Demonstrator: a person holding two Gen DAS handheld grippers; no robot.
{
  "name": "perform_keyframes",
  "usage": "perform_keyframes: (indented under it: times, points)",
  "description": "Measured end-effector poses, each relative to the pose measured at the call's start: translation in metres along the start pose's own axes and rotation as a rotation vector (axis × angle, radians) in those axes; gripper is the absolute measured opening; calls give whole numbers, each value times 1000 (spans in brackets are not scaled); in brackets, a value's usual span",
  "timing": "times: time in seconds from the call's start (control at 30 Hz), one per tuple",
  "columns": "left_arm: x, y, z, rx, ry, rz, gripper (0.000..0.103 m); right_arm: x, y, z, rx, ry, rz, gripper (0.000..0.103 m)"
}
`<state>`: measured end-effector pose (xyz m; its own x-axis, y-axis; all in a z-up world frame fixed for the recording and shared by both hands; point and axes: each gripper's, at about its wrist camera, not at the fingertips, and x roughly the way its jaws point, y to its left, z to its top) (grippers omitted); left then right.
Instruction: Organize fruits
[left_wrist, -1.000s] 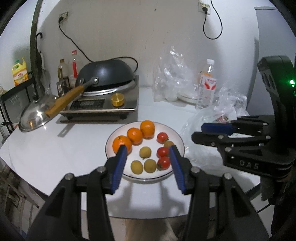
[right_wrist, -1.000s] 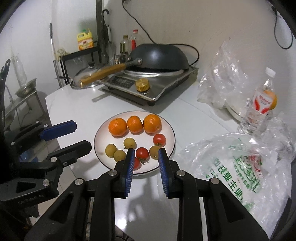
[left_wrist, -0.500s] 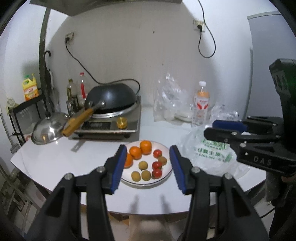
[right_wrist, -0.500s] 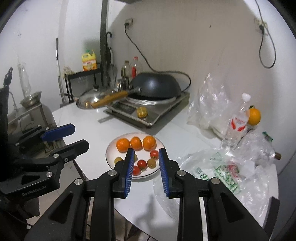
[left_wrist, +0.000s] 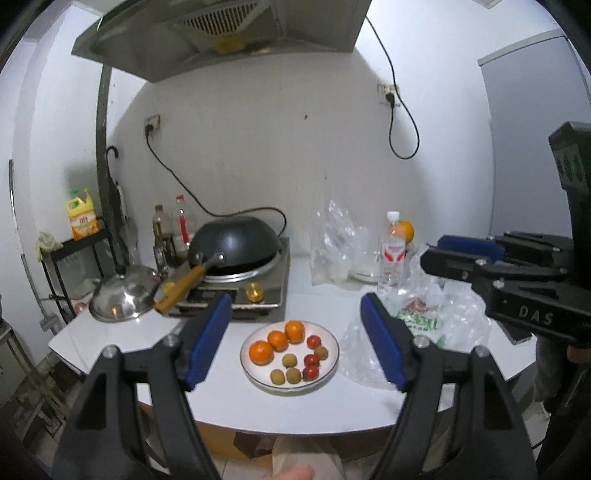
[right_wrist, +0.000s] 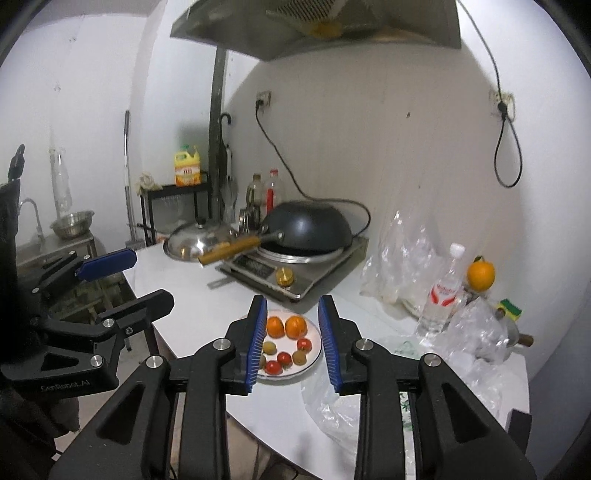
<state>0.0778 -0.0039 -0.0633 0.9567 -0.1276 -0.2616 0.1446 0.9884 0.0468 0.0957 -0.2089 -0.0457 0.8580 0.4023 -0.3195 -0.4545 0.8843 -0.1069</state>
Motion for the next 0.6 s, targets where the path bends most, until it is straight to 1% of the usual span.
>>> perform_keyframes:
  times: [0.2,0.3,0.47,0.53,0.57,0.6]
  points:
    - [-26,-7,14,11,-61,28,74,-30,2,10,-7,-61,-10,36]
    - [-37,-11,19,33,-101,67,74,-40,2,14,-12,-84,-14,36]
    - [-52,-13,28,26,-135,56,74,-57,-1,22,-22,-124,-27,36]
    - [-59,-12,33,25,-151,61,77,-63,-1,25,-28,-136,-32,36]
    - [-62,-12,35,24,-159,63,83,-66,-1,27,-33,-142,-35,37]
    - [-64,-12,37,23,-168,64,88,-67,-1,28,-35,-147,-36,37]
